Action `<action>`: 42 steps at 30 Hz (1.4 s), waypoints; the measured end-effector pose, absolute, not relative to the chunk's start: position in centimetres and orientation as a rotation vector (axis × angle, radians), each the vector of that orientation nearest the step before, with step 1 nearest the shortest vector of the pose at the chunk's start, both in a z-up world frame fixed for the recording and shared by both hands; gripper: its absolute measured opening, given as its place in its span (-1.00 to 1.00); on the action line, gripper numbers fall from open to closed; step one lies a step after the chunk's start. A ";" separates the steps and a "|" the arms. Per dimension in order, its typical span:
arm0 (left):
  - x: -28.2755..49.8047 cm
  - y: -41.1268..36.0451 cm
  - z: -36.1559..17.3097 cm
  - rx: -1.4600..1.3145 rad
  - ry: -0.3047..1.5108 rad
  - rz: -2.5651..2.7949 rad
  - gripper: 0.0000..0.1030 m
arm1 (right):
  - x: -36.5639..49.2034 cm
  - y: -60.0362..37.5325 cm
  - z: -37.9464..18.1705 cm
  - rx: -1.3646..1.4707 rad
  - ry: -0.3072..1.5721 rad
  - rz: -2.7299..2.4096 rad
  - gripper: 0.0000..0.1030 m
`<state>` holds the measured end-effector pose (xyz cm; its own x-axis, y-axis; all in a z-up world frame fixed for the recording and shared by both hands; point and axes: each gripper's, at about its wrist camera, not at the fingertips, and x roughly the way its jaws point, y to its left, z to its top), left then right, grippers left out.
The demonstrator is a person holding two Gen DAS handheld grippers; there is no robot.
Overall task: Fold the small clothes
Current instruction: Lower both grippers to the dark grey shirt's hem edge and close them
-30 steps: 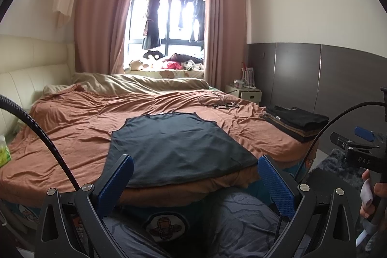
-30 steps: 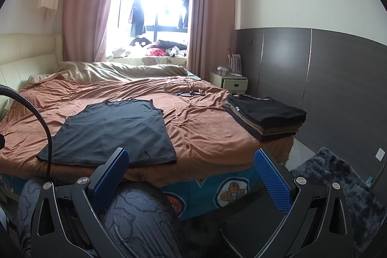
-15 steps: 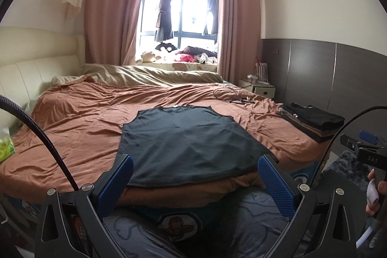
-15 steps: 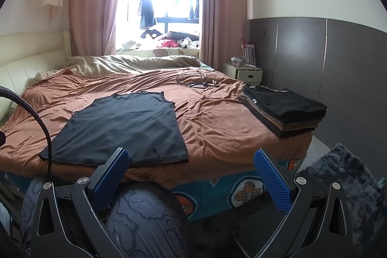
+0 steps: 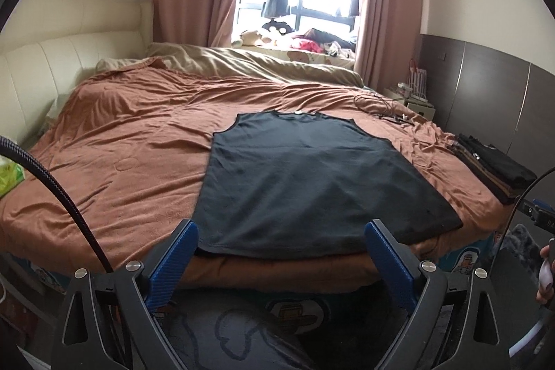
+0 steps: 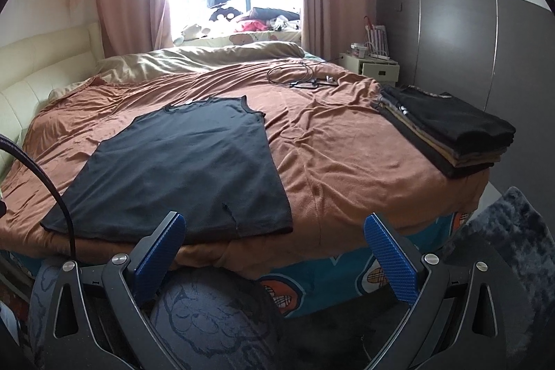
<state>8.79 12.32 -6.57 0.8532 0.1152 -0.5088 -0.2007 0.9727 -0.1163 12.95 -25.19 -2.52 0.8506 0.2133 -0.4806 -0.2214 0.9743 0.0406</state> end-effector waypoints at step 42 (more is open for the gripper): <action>17.6 21.4 -17.4 -0.283 0.856 0.390 -0.88 | 26.5 -25.6 -8.6 0.112 0.758 0.286 -0.28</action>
<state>17.60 21.41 -17.41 0.5923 0.2188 -0.7754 -0.4418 0.8930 -0.0855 26.51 -25.62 -8.60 0.6898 0.2955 -0.6610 -0.2149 0.9553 0.2028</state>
